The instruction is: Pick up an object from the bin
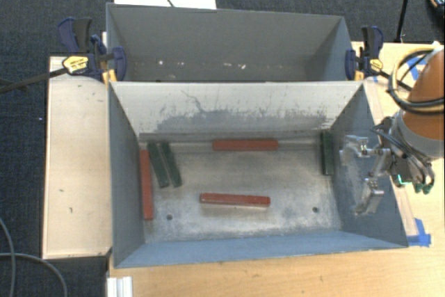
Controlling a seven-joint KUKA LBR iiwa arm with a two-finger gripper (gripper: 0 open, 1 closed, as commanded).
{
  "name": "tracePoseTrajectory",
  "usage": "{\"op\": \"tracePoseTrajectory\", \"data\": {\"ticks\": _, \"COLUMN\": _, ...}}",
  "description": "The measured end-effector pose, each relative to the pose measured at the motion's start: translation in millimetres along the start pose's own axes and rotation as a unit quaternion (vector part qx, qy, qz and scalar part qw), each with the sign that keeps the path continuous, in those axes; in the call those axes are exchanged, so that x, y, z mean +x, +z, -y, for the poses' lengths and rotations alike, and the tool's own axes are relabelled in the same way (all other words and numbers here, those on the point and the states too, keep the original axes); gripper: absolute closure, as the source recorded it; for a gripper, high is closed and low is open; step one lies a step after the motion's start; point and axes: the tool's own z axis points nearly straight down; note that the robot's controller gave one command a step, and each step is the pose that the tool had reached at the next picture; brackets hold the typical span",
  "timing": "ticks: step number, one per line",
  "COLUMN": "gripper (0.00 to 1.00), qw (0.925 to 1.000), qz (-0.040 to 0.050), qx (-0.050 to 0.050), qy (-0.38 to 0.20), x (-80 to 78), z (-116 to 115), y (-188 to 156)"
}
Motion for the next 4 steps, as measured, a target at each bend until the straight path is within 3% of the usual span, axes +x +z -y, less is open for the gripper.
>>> {"op": "tracePoseTrajectory", "data": {"ticks": 1, "gripper": 0.00, "qw": 0.9966, "qz": 0.0000, "qx": -0.001, "qy": -0.082, "x": -17.1, "z": -145, "y": 171}}
{"op": "tracePoseTrajectory", "data": {"ticks": 2, "gripper": 0.00, "qw": 0.9911, "qz": 0.0052, "qx": 0.000, "qy": -0.133, "x": -24.7, "z": -179, "y": 136}}
{"op": "tracePoseTrajectory", "data": {"ticks": 3, "gripper": 0.00, "qw": 0.9927, "qz": 0.0037, "qx": 0.001, "qy": -0.120, "x": -23.8, "z": -178, "y": 137}}
{"op": "tracePoseTrajectory", "data": {"ticks": 4, "gripper": 0.00, "qw": 0.9955, "qz": 0.0012, "qx": 0.001, "qy": -0.095, "x": -17.8, "z": -172, "y": 168}}
